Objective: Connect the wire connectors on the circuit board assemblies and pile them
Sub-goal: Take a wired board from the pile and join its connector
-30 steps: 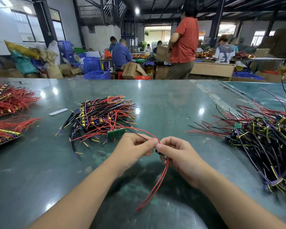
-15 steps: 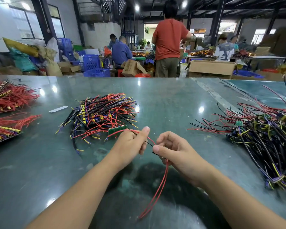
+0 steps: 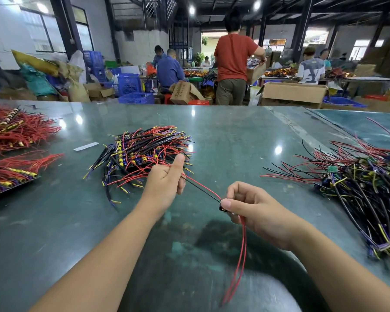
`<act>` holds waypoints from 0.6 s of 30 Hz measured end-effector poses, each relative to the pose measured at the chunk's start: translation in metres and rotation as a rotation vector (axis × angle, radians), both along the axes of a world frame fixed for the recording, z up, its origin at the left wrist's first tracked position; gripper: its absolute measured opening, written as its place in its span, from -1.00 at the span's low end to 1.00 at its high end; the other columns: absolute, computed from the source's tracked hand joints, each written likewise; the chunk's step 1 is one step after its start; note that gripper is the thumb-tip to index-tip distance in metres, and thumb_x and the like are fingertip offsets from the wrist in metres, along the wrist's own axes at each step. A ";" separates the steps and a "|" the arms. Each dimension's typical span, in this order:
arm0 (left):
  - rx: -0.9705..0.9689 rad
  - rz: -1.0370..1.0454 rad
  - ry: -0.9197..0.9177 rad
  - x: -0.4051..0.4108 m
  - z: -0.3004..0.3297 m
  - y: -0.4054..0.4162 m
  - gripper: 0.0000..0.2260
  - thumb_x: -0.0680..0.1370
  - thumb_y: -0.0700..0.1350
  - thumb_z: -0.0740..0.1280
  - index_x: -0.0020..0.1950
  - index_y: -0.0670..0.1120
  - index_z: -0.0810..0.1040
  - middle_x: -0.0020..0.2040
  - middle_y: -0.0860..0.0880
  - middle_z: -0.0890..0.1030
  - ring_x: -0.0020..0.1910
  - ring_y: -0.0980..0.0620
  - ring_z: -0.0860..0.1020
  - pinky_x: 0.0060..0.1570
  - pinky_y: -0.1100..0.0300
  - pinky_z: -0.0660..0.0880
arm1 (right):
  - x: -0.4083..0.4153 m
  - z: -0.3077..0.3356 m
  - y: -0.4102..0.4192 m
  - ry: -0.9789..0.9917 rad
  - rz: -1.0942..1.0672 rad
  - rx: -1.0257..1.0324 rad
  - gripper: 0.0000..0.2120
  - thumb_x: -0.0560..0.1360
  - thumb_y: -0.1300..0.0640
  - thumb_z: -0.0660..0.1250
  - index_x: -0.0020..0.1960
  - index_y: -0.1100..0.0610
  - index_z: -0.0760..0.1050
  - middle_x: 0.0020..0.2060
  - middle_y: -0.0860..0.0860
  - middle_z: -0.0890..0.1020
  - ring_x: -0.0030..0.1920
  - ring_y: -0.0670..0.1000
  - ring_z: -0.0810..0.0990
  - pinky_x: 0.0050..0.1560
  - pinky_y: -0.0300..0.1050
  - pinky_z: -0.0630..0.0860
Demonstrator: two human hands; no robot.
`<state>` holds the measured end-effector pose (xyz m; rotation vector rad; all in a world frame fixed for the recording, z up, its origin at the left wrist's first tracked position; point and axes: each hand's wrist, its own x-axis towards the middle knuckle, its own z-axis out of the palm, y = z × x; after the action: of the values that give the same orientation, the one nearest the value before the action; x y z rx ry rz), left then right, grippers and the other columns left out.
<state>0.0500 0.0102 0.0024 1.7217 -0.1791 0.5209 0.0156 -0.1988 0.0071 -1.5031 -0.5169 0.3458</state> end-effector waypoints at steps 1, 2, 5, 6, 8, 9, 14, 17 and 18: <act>-0.007 0.013 -0.001 0.000 0.000 0.000 -0.38 0.63 0.05 0.15 -0.66 -0.07 0.36 -0.65 -0.01 0.39 -0.60 0.11 0.35 -0.52 0.37 0.28 | -0.001 0.000 0.001 0.008 0.007 -0.002 -0.83 0.38 0.16 0.43 -0.23 0.10 0.42 -0.33 0.08 0.48 -0.36 -0.02 0.34 -0.31 -0.22 0.28; -0.021 0.027 0.005 0.000 -0.001 0.000 -0.39 0.62 0.06 0.16 -0.65 -0.07 0.36 -0.65 -0.01 0.40 -0.61 0.11 0.35 -0.52 0.37 0.28 | -0.002 0.000 0.002 0.016 0.022 -0.005 -0.84 0.38 0.17 0.42 -0.23 0.10 0.42 -0.31 0.11 0.47 -0.35 -0.02 0.34 -0.31 -0.22 0.28; -0.051 0.056 0.019 0.002 -0.002 0.002 -0.39 0.62 0.08 0.16 -0.63 -0.09 0.37 -0.65 -0.02 0.41 -0.61 0.13 0.35 -0.53 0.38 0.28 | -0.004 -0.001 0.004 0.037 0.084 -0.014 -0.86 0.39 0.19 0.39 -0.22 0.11 0.42 -0.31 0.07 0.48 -0.35 -0.05 0.37 -0.33 -0.25 0.30; -0.042 0.059 0.020 0.003 -0.003 0.002 -0.38 0.61 0.11 0.17 -0.64 -0.09 0.37 -0.65 -0.01 0.40 -0.60 0.12 0.35 -0.52 0.37 0.28 | -0.004 -0.002 0.003 0.048 0.100 -0.011 -0.86 0.39 0.20 0.39 -0.23 0.11 0.43 -0.32 0.06 0.49 -0.36 -0.06 0.38 -0.34 -0.26 0.30; 0.014 0.074 0.016 0.003 -0.006 0.000 -0.36 0.56 0.20 0.17 -0.66 -0.08 0.36 -0.65 -0.02 0.40 -0.59 0.11 0.36 -0.48 0.32 0.30 | -0.004 -0.003 0.000 0.072 0.132 0.012 -0.86 0.40 0.23 0.39 -0.24 0.10 0.43 -0.32 0.06 0.49 -0.37 -0.09 0.39 -0.35 -0.28 0.31; 0.037 0.082 0.018 0.003 -0.008 0.000 -0.37 0.53 0.23 0.16 -0.67 -0.08 0.37 -0.65 -0.02 0.41 -0.59 0.10 0.37 -0.45 0.29 0.32 | -0.003 -0.003 -0.001 0.084 0.148 0.022 -0.86 0.40 0.23 0.39 -0.25 0.10 0.44 -0.32 0.06 0.49 -0.38 -0.10 0.40 -0.35 -0.29 0.32; -0.026 0.061 0.038 0.005 -0.008 -0.002 -0.42 0.57 0.10 0.22 -0.65 -0.06 0.43 -0.61 -0.02 0.47 -0.58 0.10 0.41 -0.42 0.21 0.32 | -0.001 -0.004 -0.001 0.155 0.137 0.094 -0.86 0.39 0.24 0.40 -0.25 0.12 0.44 -0.32 0.06 0.47 -0.40 -0.10 0.40 -0.38 -0.30 0.35; -0.037 0.128 0.045 0.005 -0.009 -0.002 -0.43 0.56 0.09 0.27 -0.66 -0.06 0.41 -0.63 0.00 0.46 -0.61 0.11 0.41 -0.43 0.21 0.33 | 0.000 -0.005 0.001 0.174 0.093 0.089 -0.83 0.37 0.21 0.42 -0.25 0.14 0.42 -0.34 0.05 0.47 -0.40 -0.08 0.35 -0.39 -0.29 0.31; 0.001 0.168 0.035 0.005 -0.009 -0.001 -0.41 0.55 0.10 0.28 -0.67 -0.07 0.40 -0.64 0.01 0.45 -0.62 0.11 0.39 -0.43 0.20 0.33 | 0.000 -0.005 0.002 0.169 0.087 0.075 -0.82 0.38 0.21 0.44 -0.25 0.14 0.42 -0.34 0.05 0.47 -0.40 -0.08 0.35 -0.39 -0.30 0.30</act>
<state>0.0548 0.0093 -0.0068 1.7544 -0.0098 0.6136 0.0156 -0.1972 0.0023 -1.3673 -0.4565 0.5113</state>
